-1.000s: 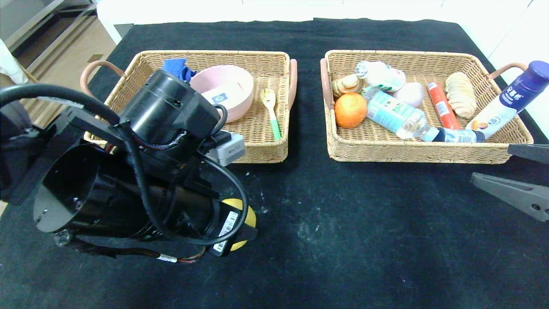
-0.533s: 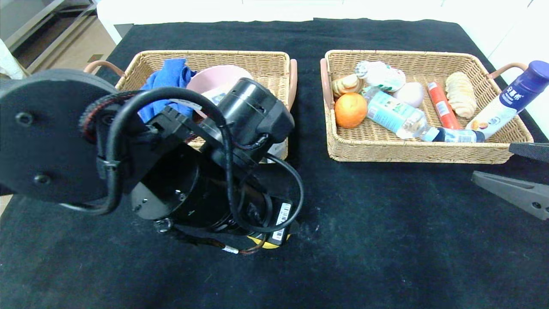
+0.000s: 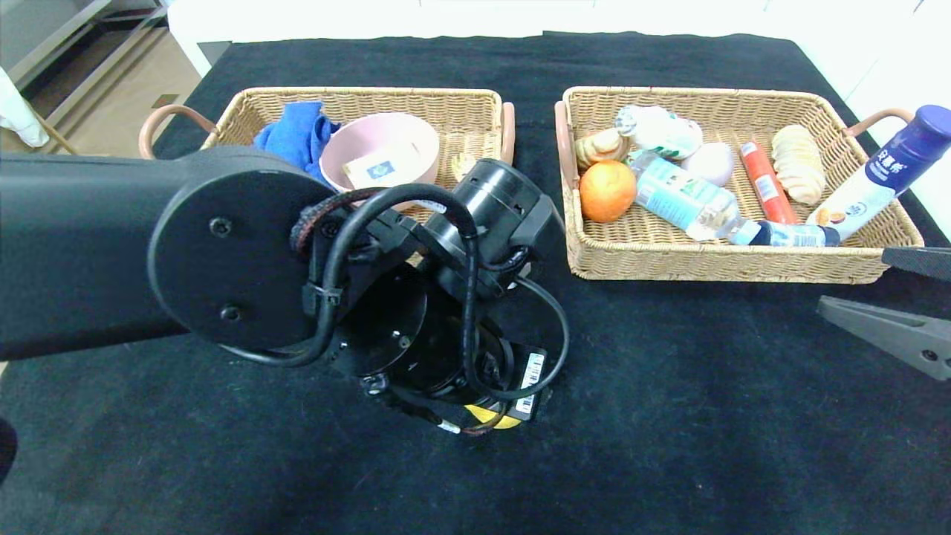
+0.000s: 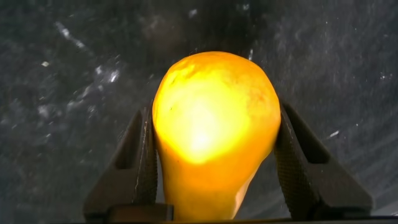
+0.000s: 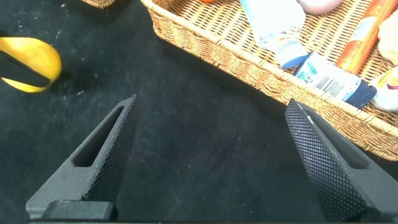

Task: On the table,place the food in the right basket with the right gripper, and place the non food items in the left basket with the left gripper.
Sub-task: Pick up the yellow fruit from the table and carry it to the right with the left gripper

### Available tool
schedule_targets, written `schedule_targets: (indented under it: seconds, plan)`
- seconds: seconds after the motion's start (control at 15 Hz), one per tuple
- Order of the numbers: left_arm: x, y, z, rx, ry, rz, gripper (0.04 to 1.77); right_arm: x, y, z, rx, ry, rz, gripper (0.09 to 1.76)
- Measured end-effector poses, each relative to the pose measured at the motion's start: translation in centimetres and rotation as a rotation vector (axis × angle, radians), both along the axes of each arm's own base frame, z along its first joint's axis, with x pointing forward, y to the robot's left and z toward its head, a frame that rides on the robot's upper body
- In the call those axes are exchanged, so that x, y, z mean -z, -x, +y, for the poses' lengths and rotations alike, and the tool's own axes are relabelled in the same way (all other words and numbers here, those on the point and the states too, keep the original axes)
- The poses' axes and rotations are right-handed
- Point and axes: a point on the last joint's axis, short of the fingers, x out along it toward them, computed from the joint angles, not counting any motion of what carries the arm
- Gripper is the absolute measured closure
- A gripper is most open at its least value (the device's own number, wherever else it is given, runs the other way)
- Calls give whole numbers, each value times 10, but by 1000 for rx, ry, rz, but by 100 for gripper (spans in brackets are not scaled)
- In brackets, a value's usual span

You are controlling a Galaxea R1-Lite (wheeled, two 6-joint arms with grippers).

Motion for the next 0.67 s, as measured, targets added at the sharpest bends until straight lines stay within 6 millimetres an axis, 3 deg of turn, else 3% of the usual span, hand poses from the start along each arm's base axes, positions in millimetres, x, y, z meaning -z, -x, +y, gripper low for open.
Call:
schedule_targets:
  seconds: [0.6, 0.67]
  plan:
    - [4, -1, -9, 14, -3, 5, 72, 1, 0, 0, -2, 1, 3, 14]
    - [4, -1, -9, 14, -3, 5, 62, 1, 0, 0, -2, 1, 3, 14]
